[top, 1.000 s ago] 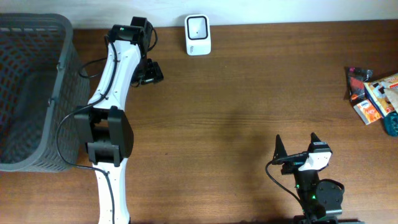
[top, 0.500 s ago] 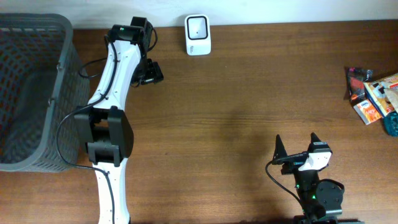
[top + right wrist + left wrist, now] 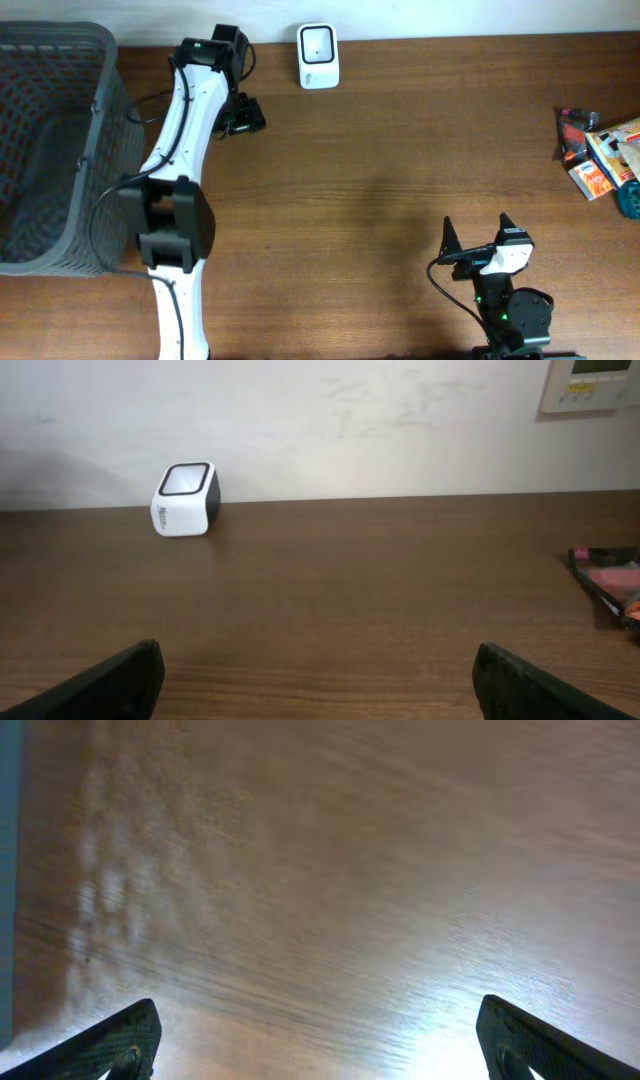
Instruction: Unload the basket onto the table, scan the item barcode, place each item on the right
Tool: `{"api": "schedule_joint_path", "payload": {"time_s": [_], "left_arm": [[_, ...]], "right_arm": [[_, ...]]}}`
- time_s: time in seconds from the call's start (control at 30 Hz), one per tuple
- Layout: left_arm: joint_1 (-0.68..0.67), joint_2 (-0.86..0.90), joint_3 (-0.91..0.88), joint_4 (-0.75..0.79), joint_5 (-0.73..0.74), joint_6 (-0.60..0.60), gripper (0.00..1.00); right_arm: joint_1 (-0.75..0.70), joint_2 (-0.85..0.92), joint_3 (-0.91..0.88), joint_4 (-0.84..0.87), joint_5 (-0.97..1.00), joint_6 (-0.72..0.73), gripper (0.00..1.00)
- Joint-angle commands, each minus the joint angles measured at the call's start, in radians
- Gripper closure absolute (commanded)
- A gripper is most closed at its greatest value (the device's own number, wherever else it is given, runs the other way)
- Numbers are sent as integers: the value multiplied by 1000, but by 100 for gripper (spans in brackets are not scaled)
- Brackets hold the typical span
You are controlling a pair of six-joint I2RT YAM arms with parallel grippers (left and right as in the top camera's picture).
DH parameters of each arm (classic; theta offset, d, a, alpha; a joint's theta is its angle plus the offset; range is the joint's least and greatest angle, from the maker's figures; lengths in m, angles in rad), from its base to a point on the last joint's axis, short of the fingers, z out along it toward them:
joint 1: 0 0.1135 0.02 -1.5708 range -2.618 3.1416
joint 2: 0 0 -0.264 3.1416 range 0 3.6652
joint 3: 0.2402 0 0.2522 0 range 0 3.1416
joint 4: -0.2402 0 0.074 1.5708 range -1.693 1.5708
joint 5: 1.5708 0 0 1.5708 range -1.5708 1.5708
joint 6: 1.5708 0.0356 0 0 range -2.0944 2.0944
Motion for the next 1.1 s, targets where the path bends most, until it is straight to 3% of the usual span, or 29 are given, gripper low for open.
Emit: {"api": "schedule_joint_path", "payload": {"time_s": [0.0, 0.2, 0.4, 0.53, 0.7, 0.83, 0.97, 1.07], "left_arm": [[-71, -291, -182, 88, -81, 26, 1], [-163, -770, -757, 238, -166, 49, 1], [-163, -1252, -1155, 259, -179, 50, 1], [-163, -1435, -1337, 286, -190, 72, 1], [-150, -1726, -1599, 490, -190, 158, 1], [10, -2026, -1727, 669, -137, 162, 1], [106, -2142, -1776, 771, -49, 337, 1], [130, -2181, -1832, 850, -47, 341, 1]], "right_arm": [[-5, -10, -10, 0, 12, -8, 2], [-5, -10, -10, 0, 12, -7, 2], [-5, -10, -10, 0, 12, -8, 2], [-5, -10, -10, 0, 12, -8, 2], [-5, -10, -10, 0, 12, -7, 2], [-5, -10, -10, 0, 12, -7, 1], [-5, -10, -10, 0, 12, -8, 2], [-5, -10, -10, 0, 12, -7, 1]]}}
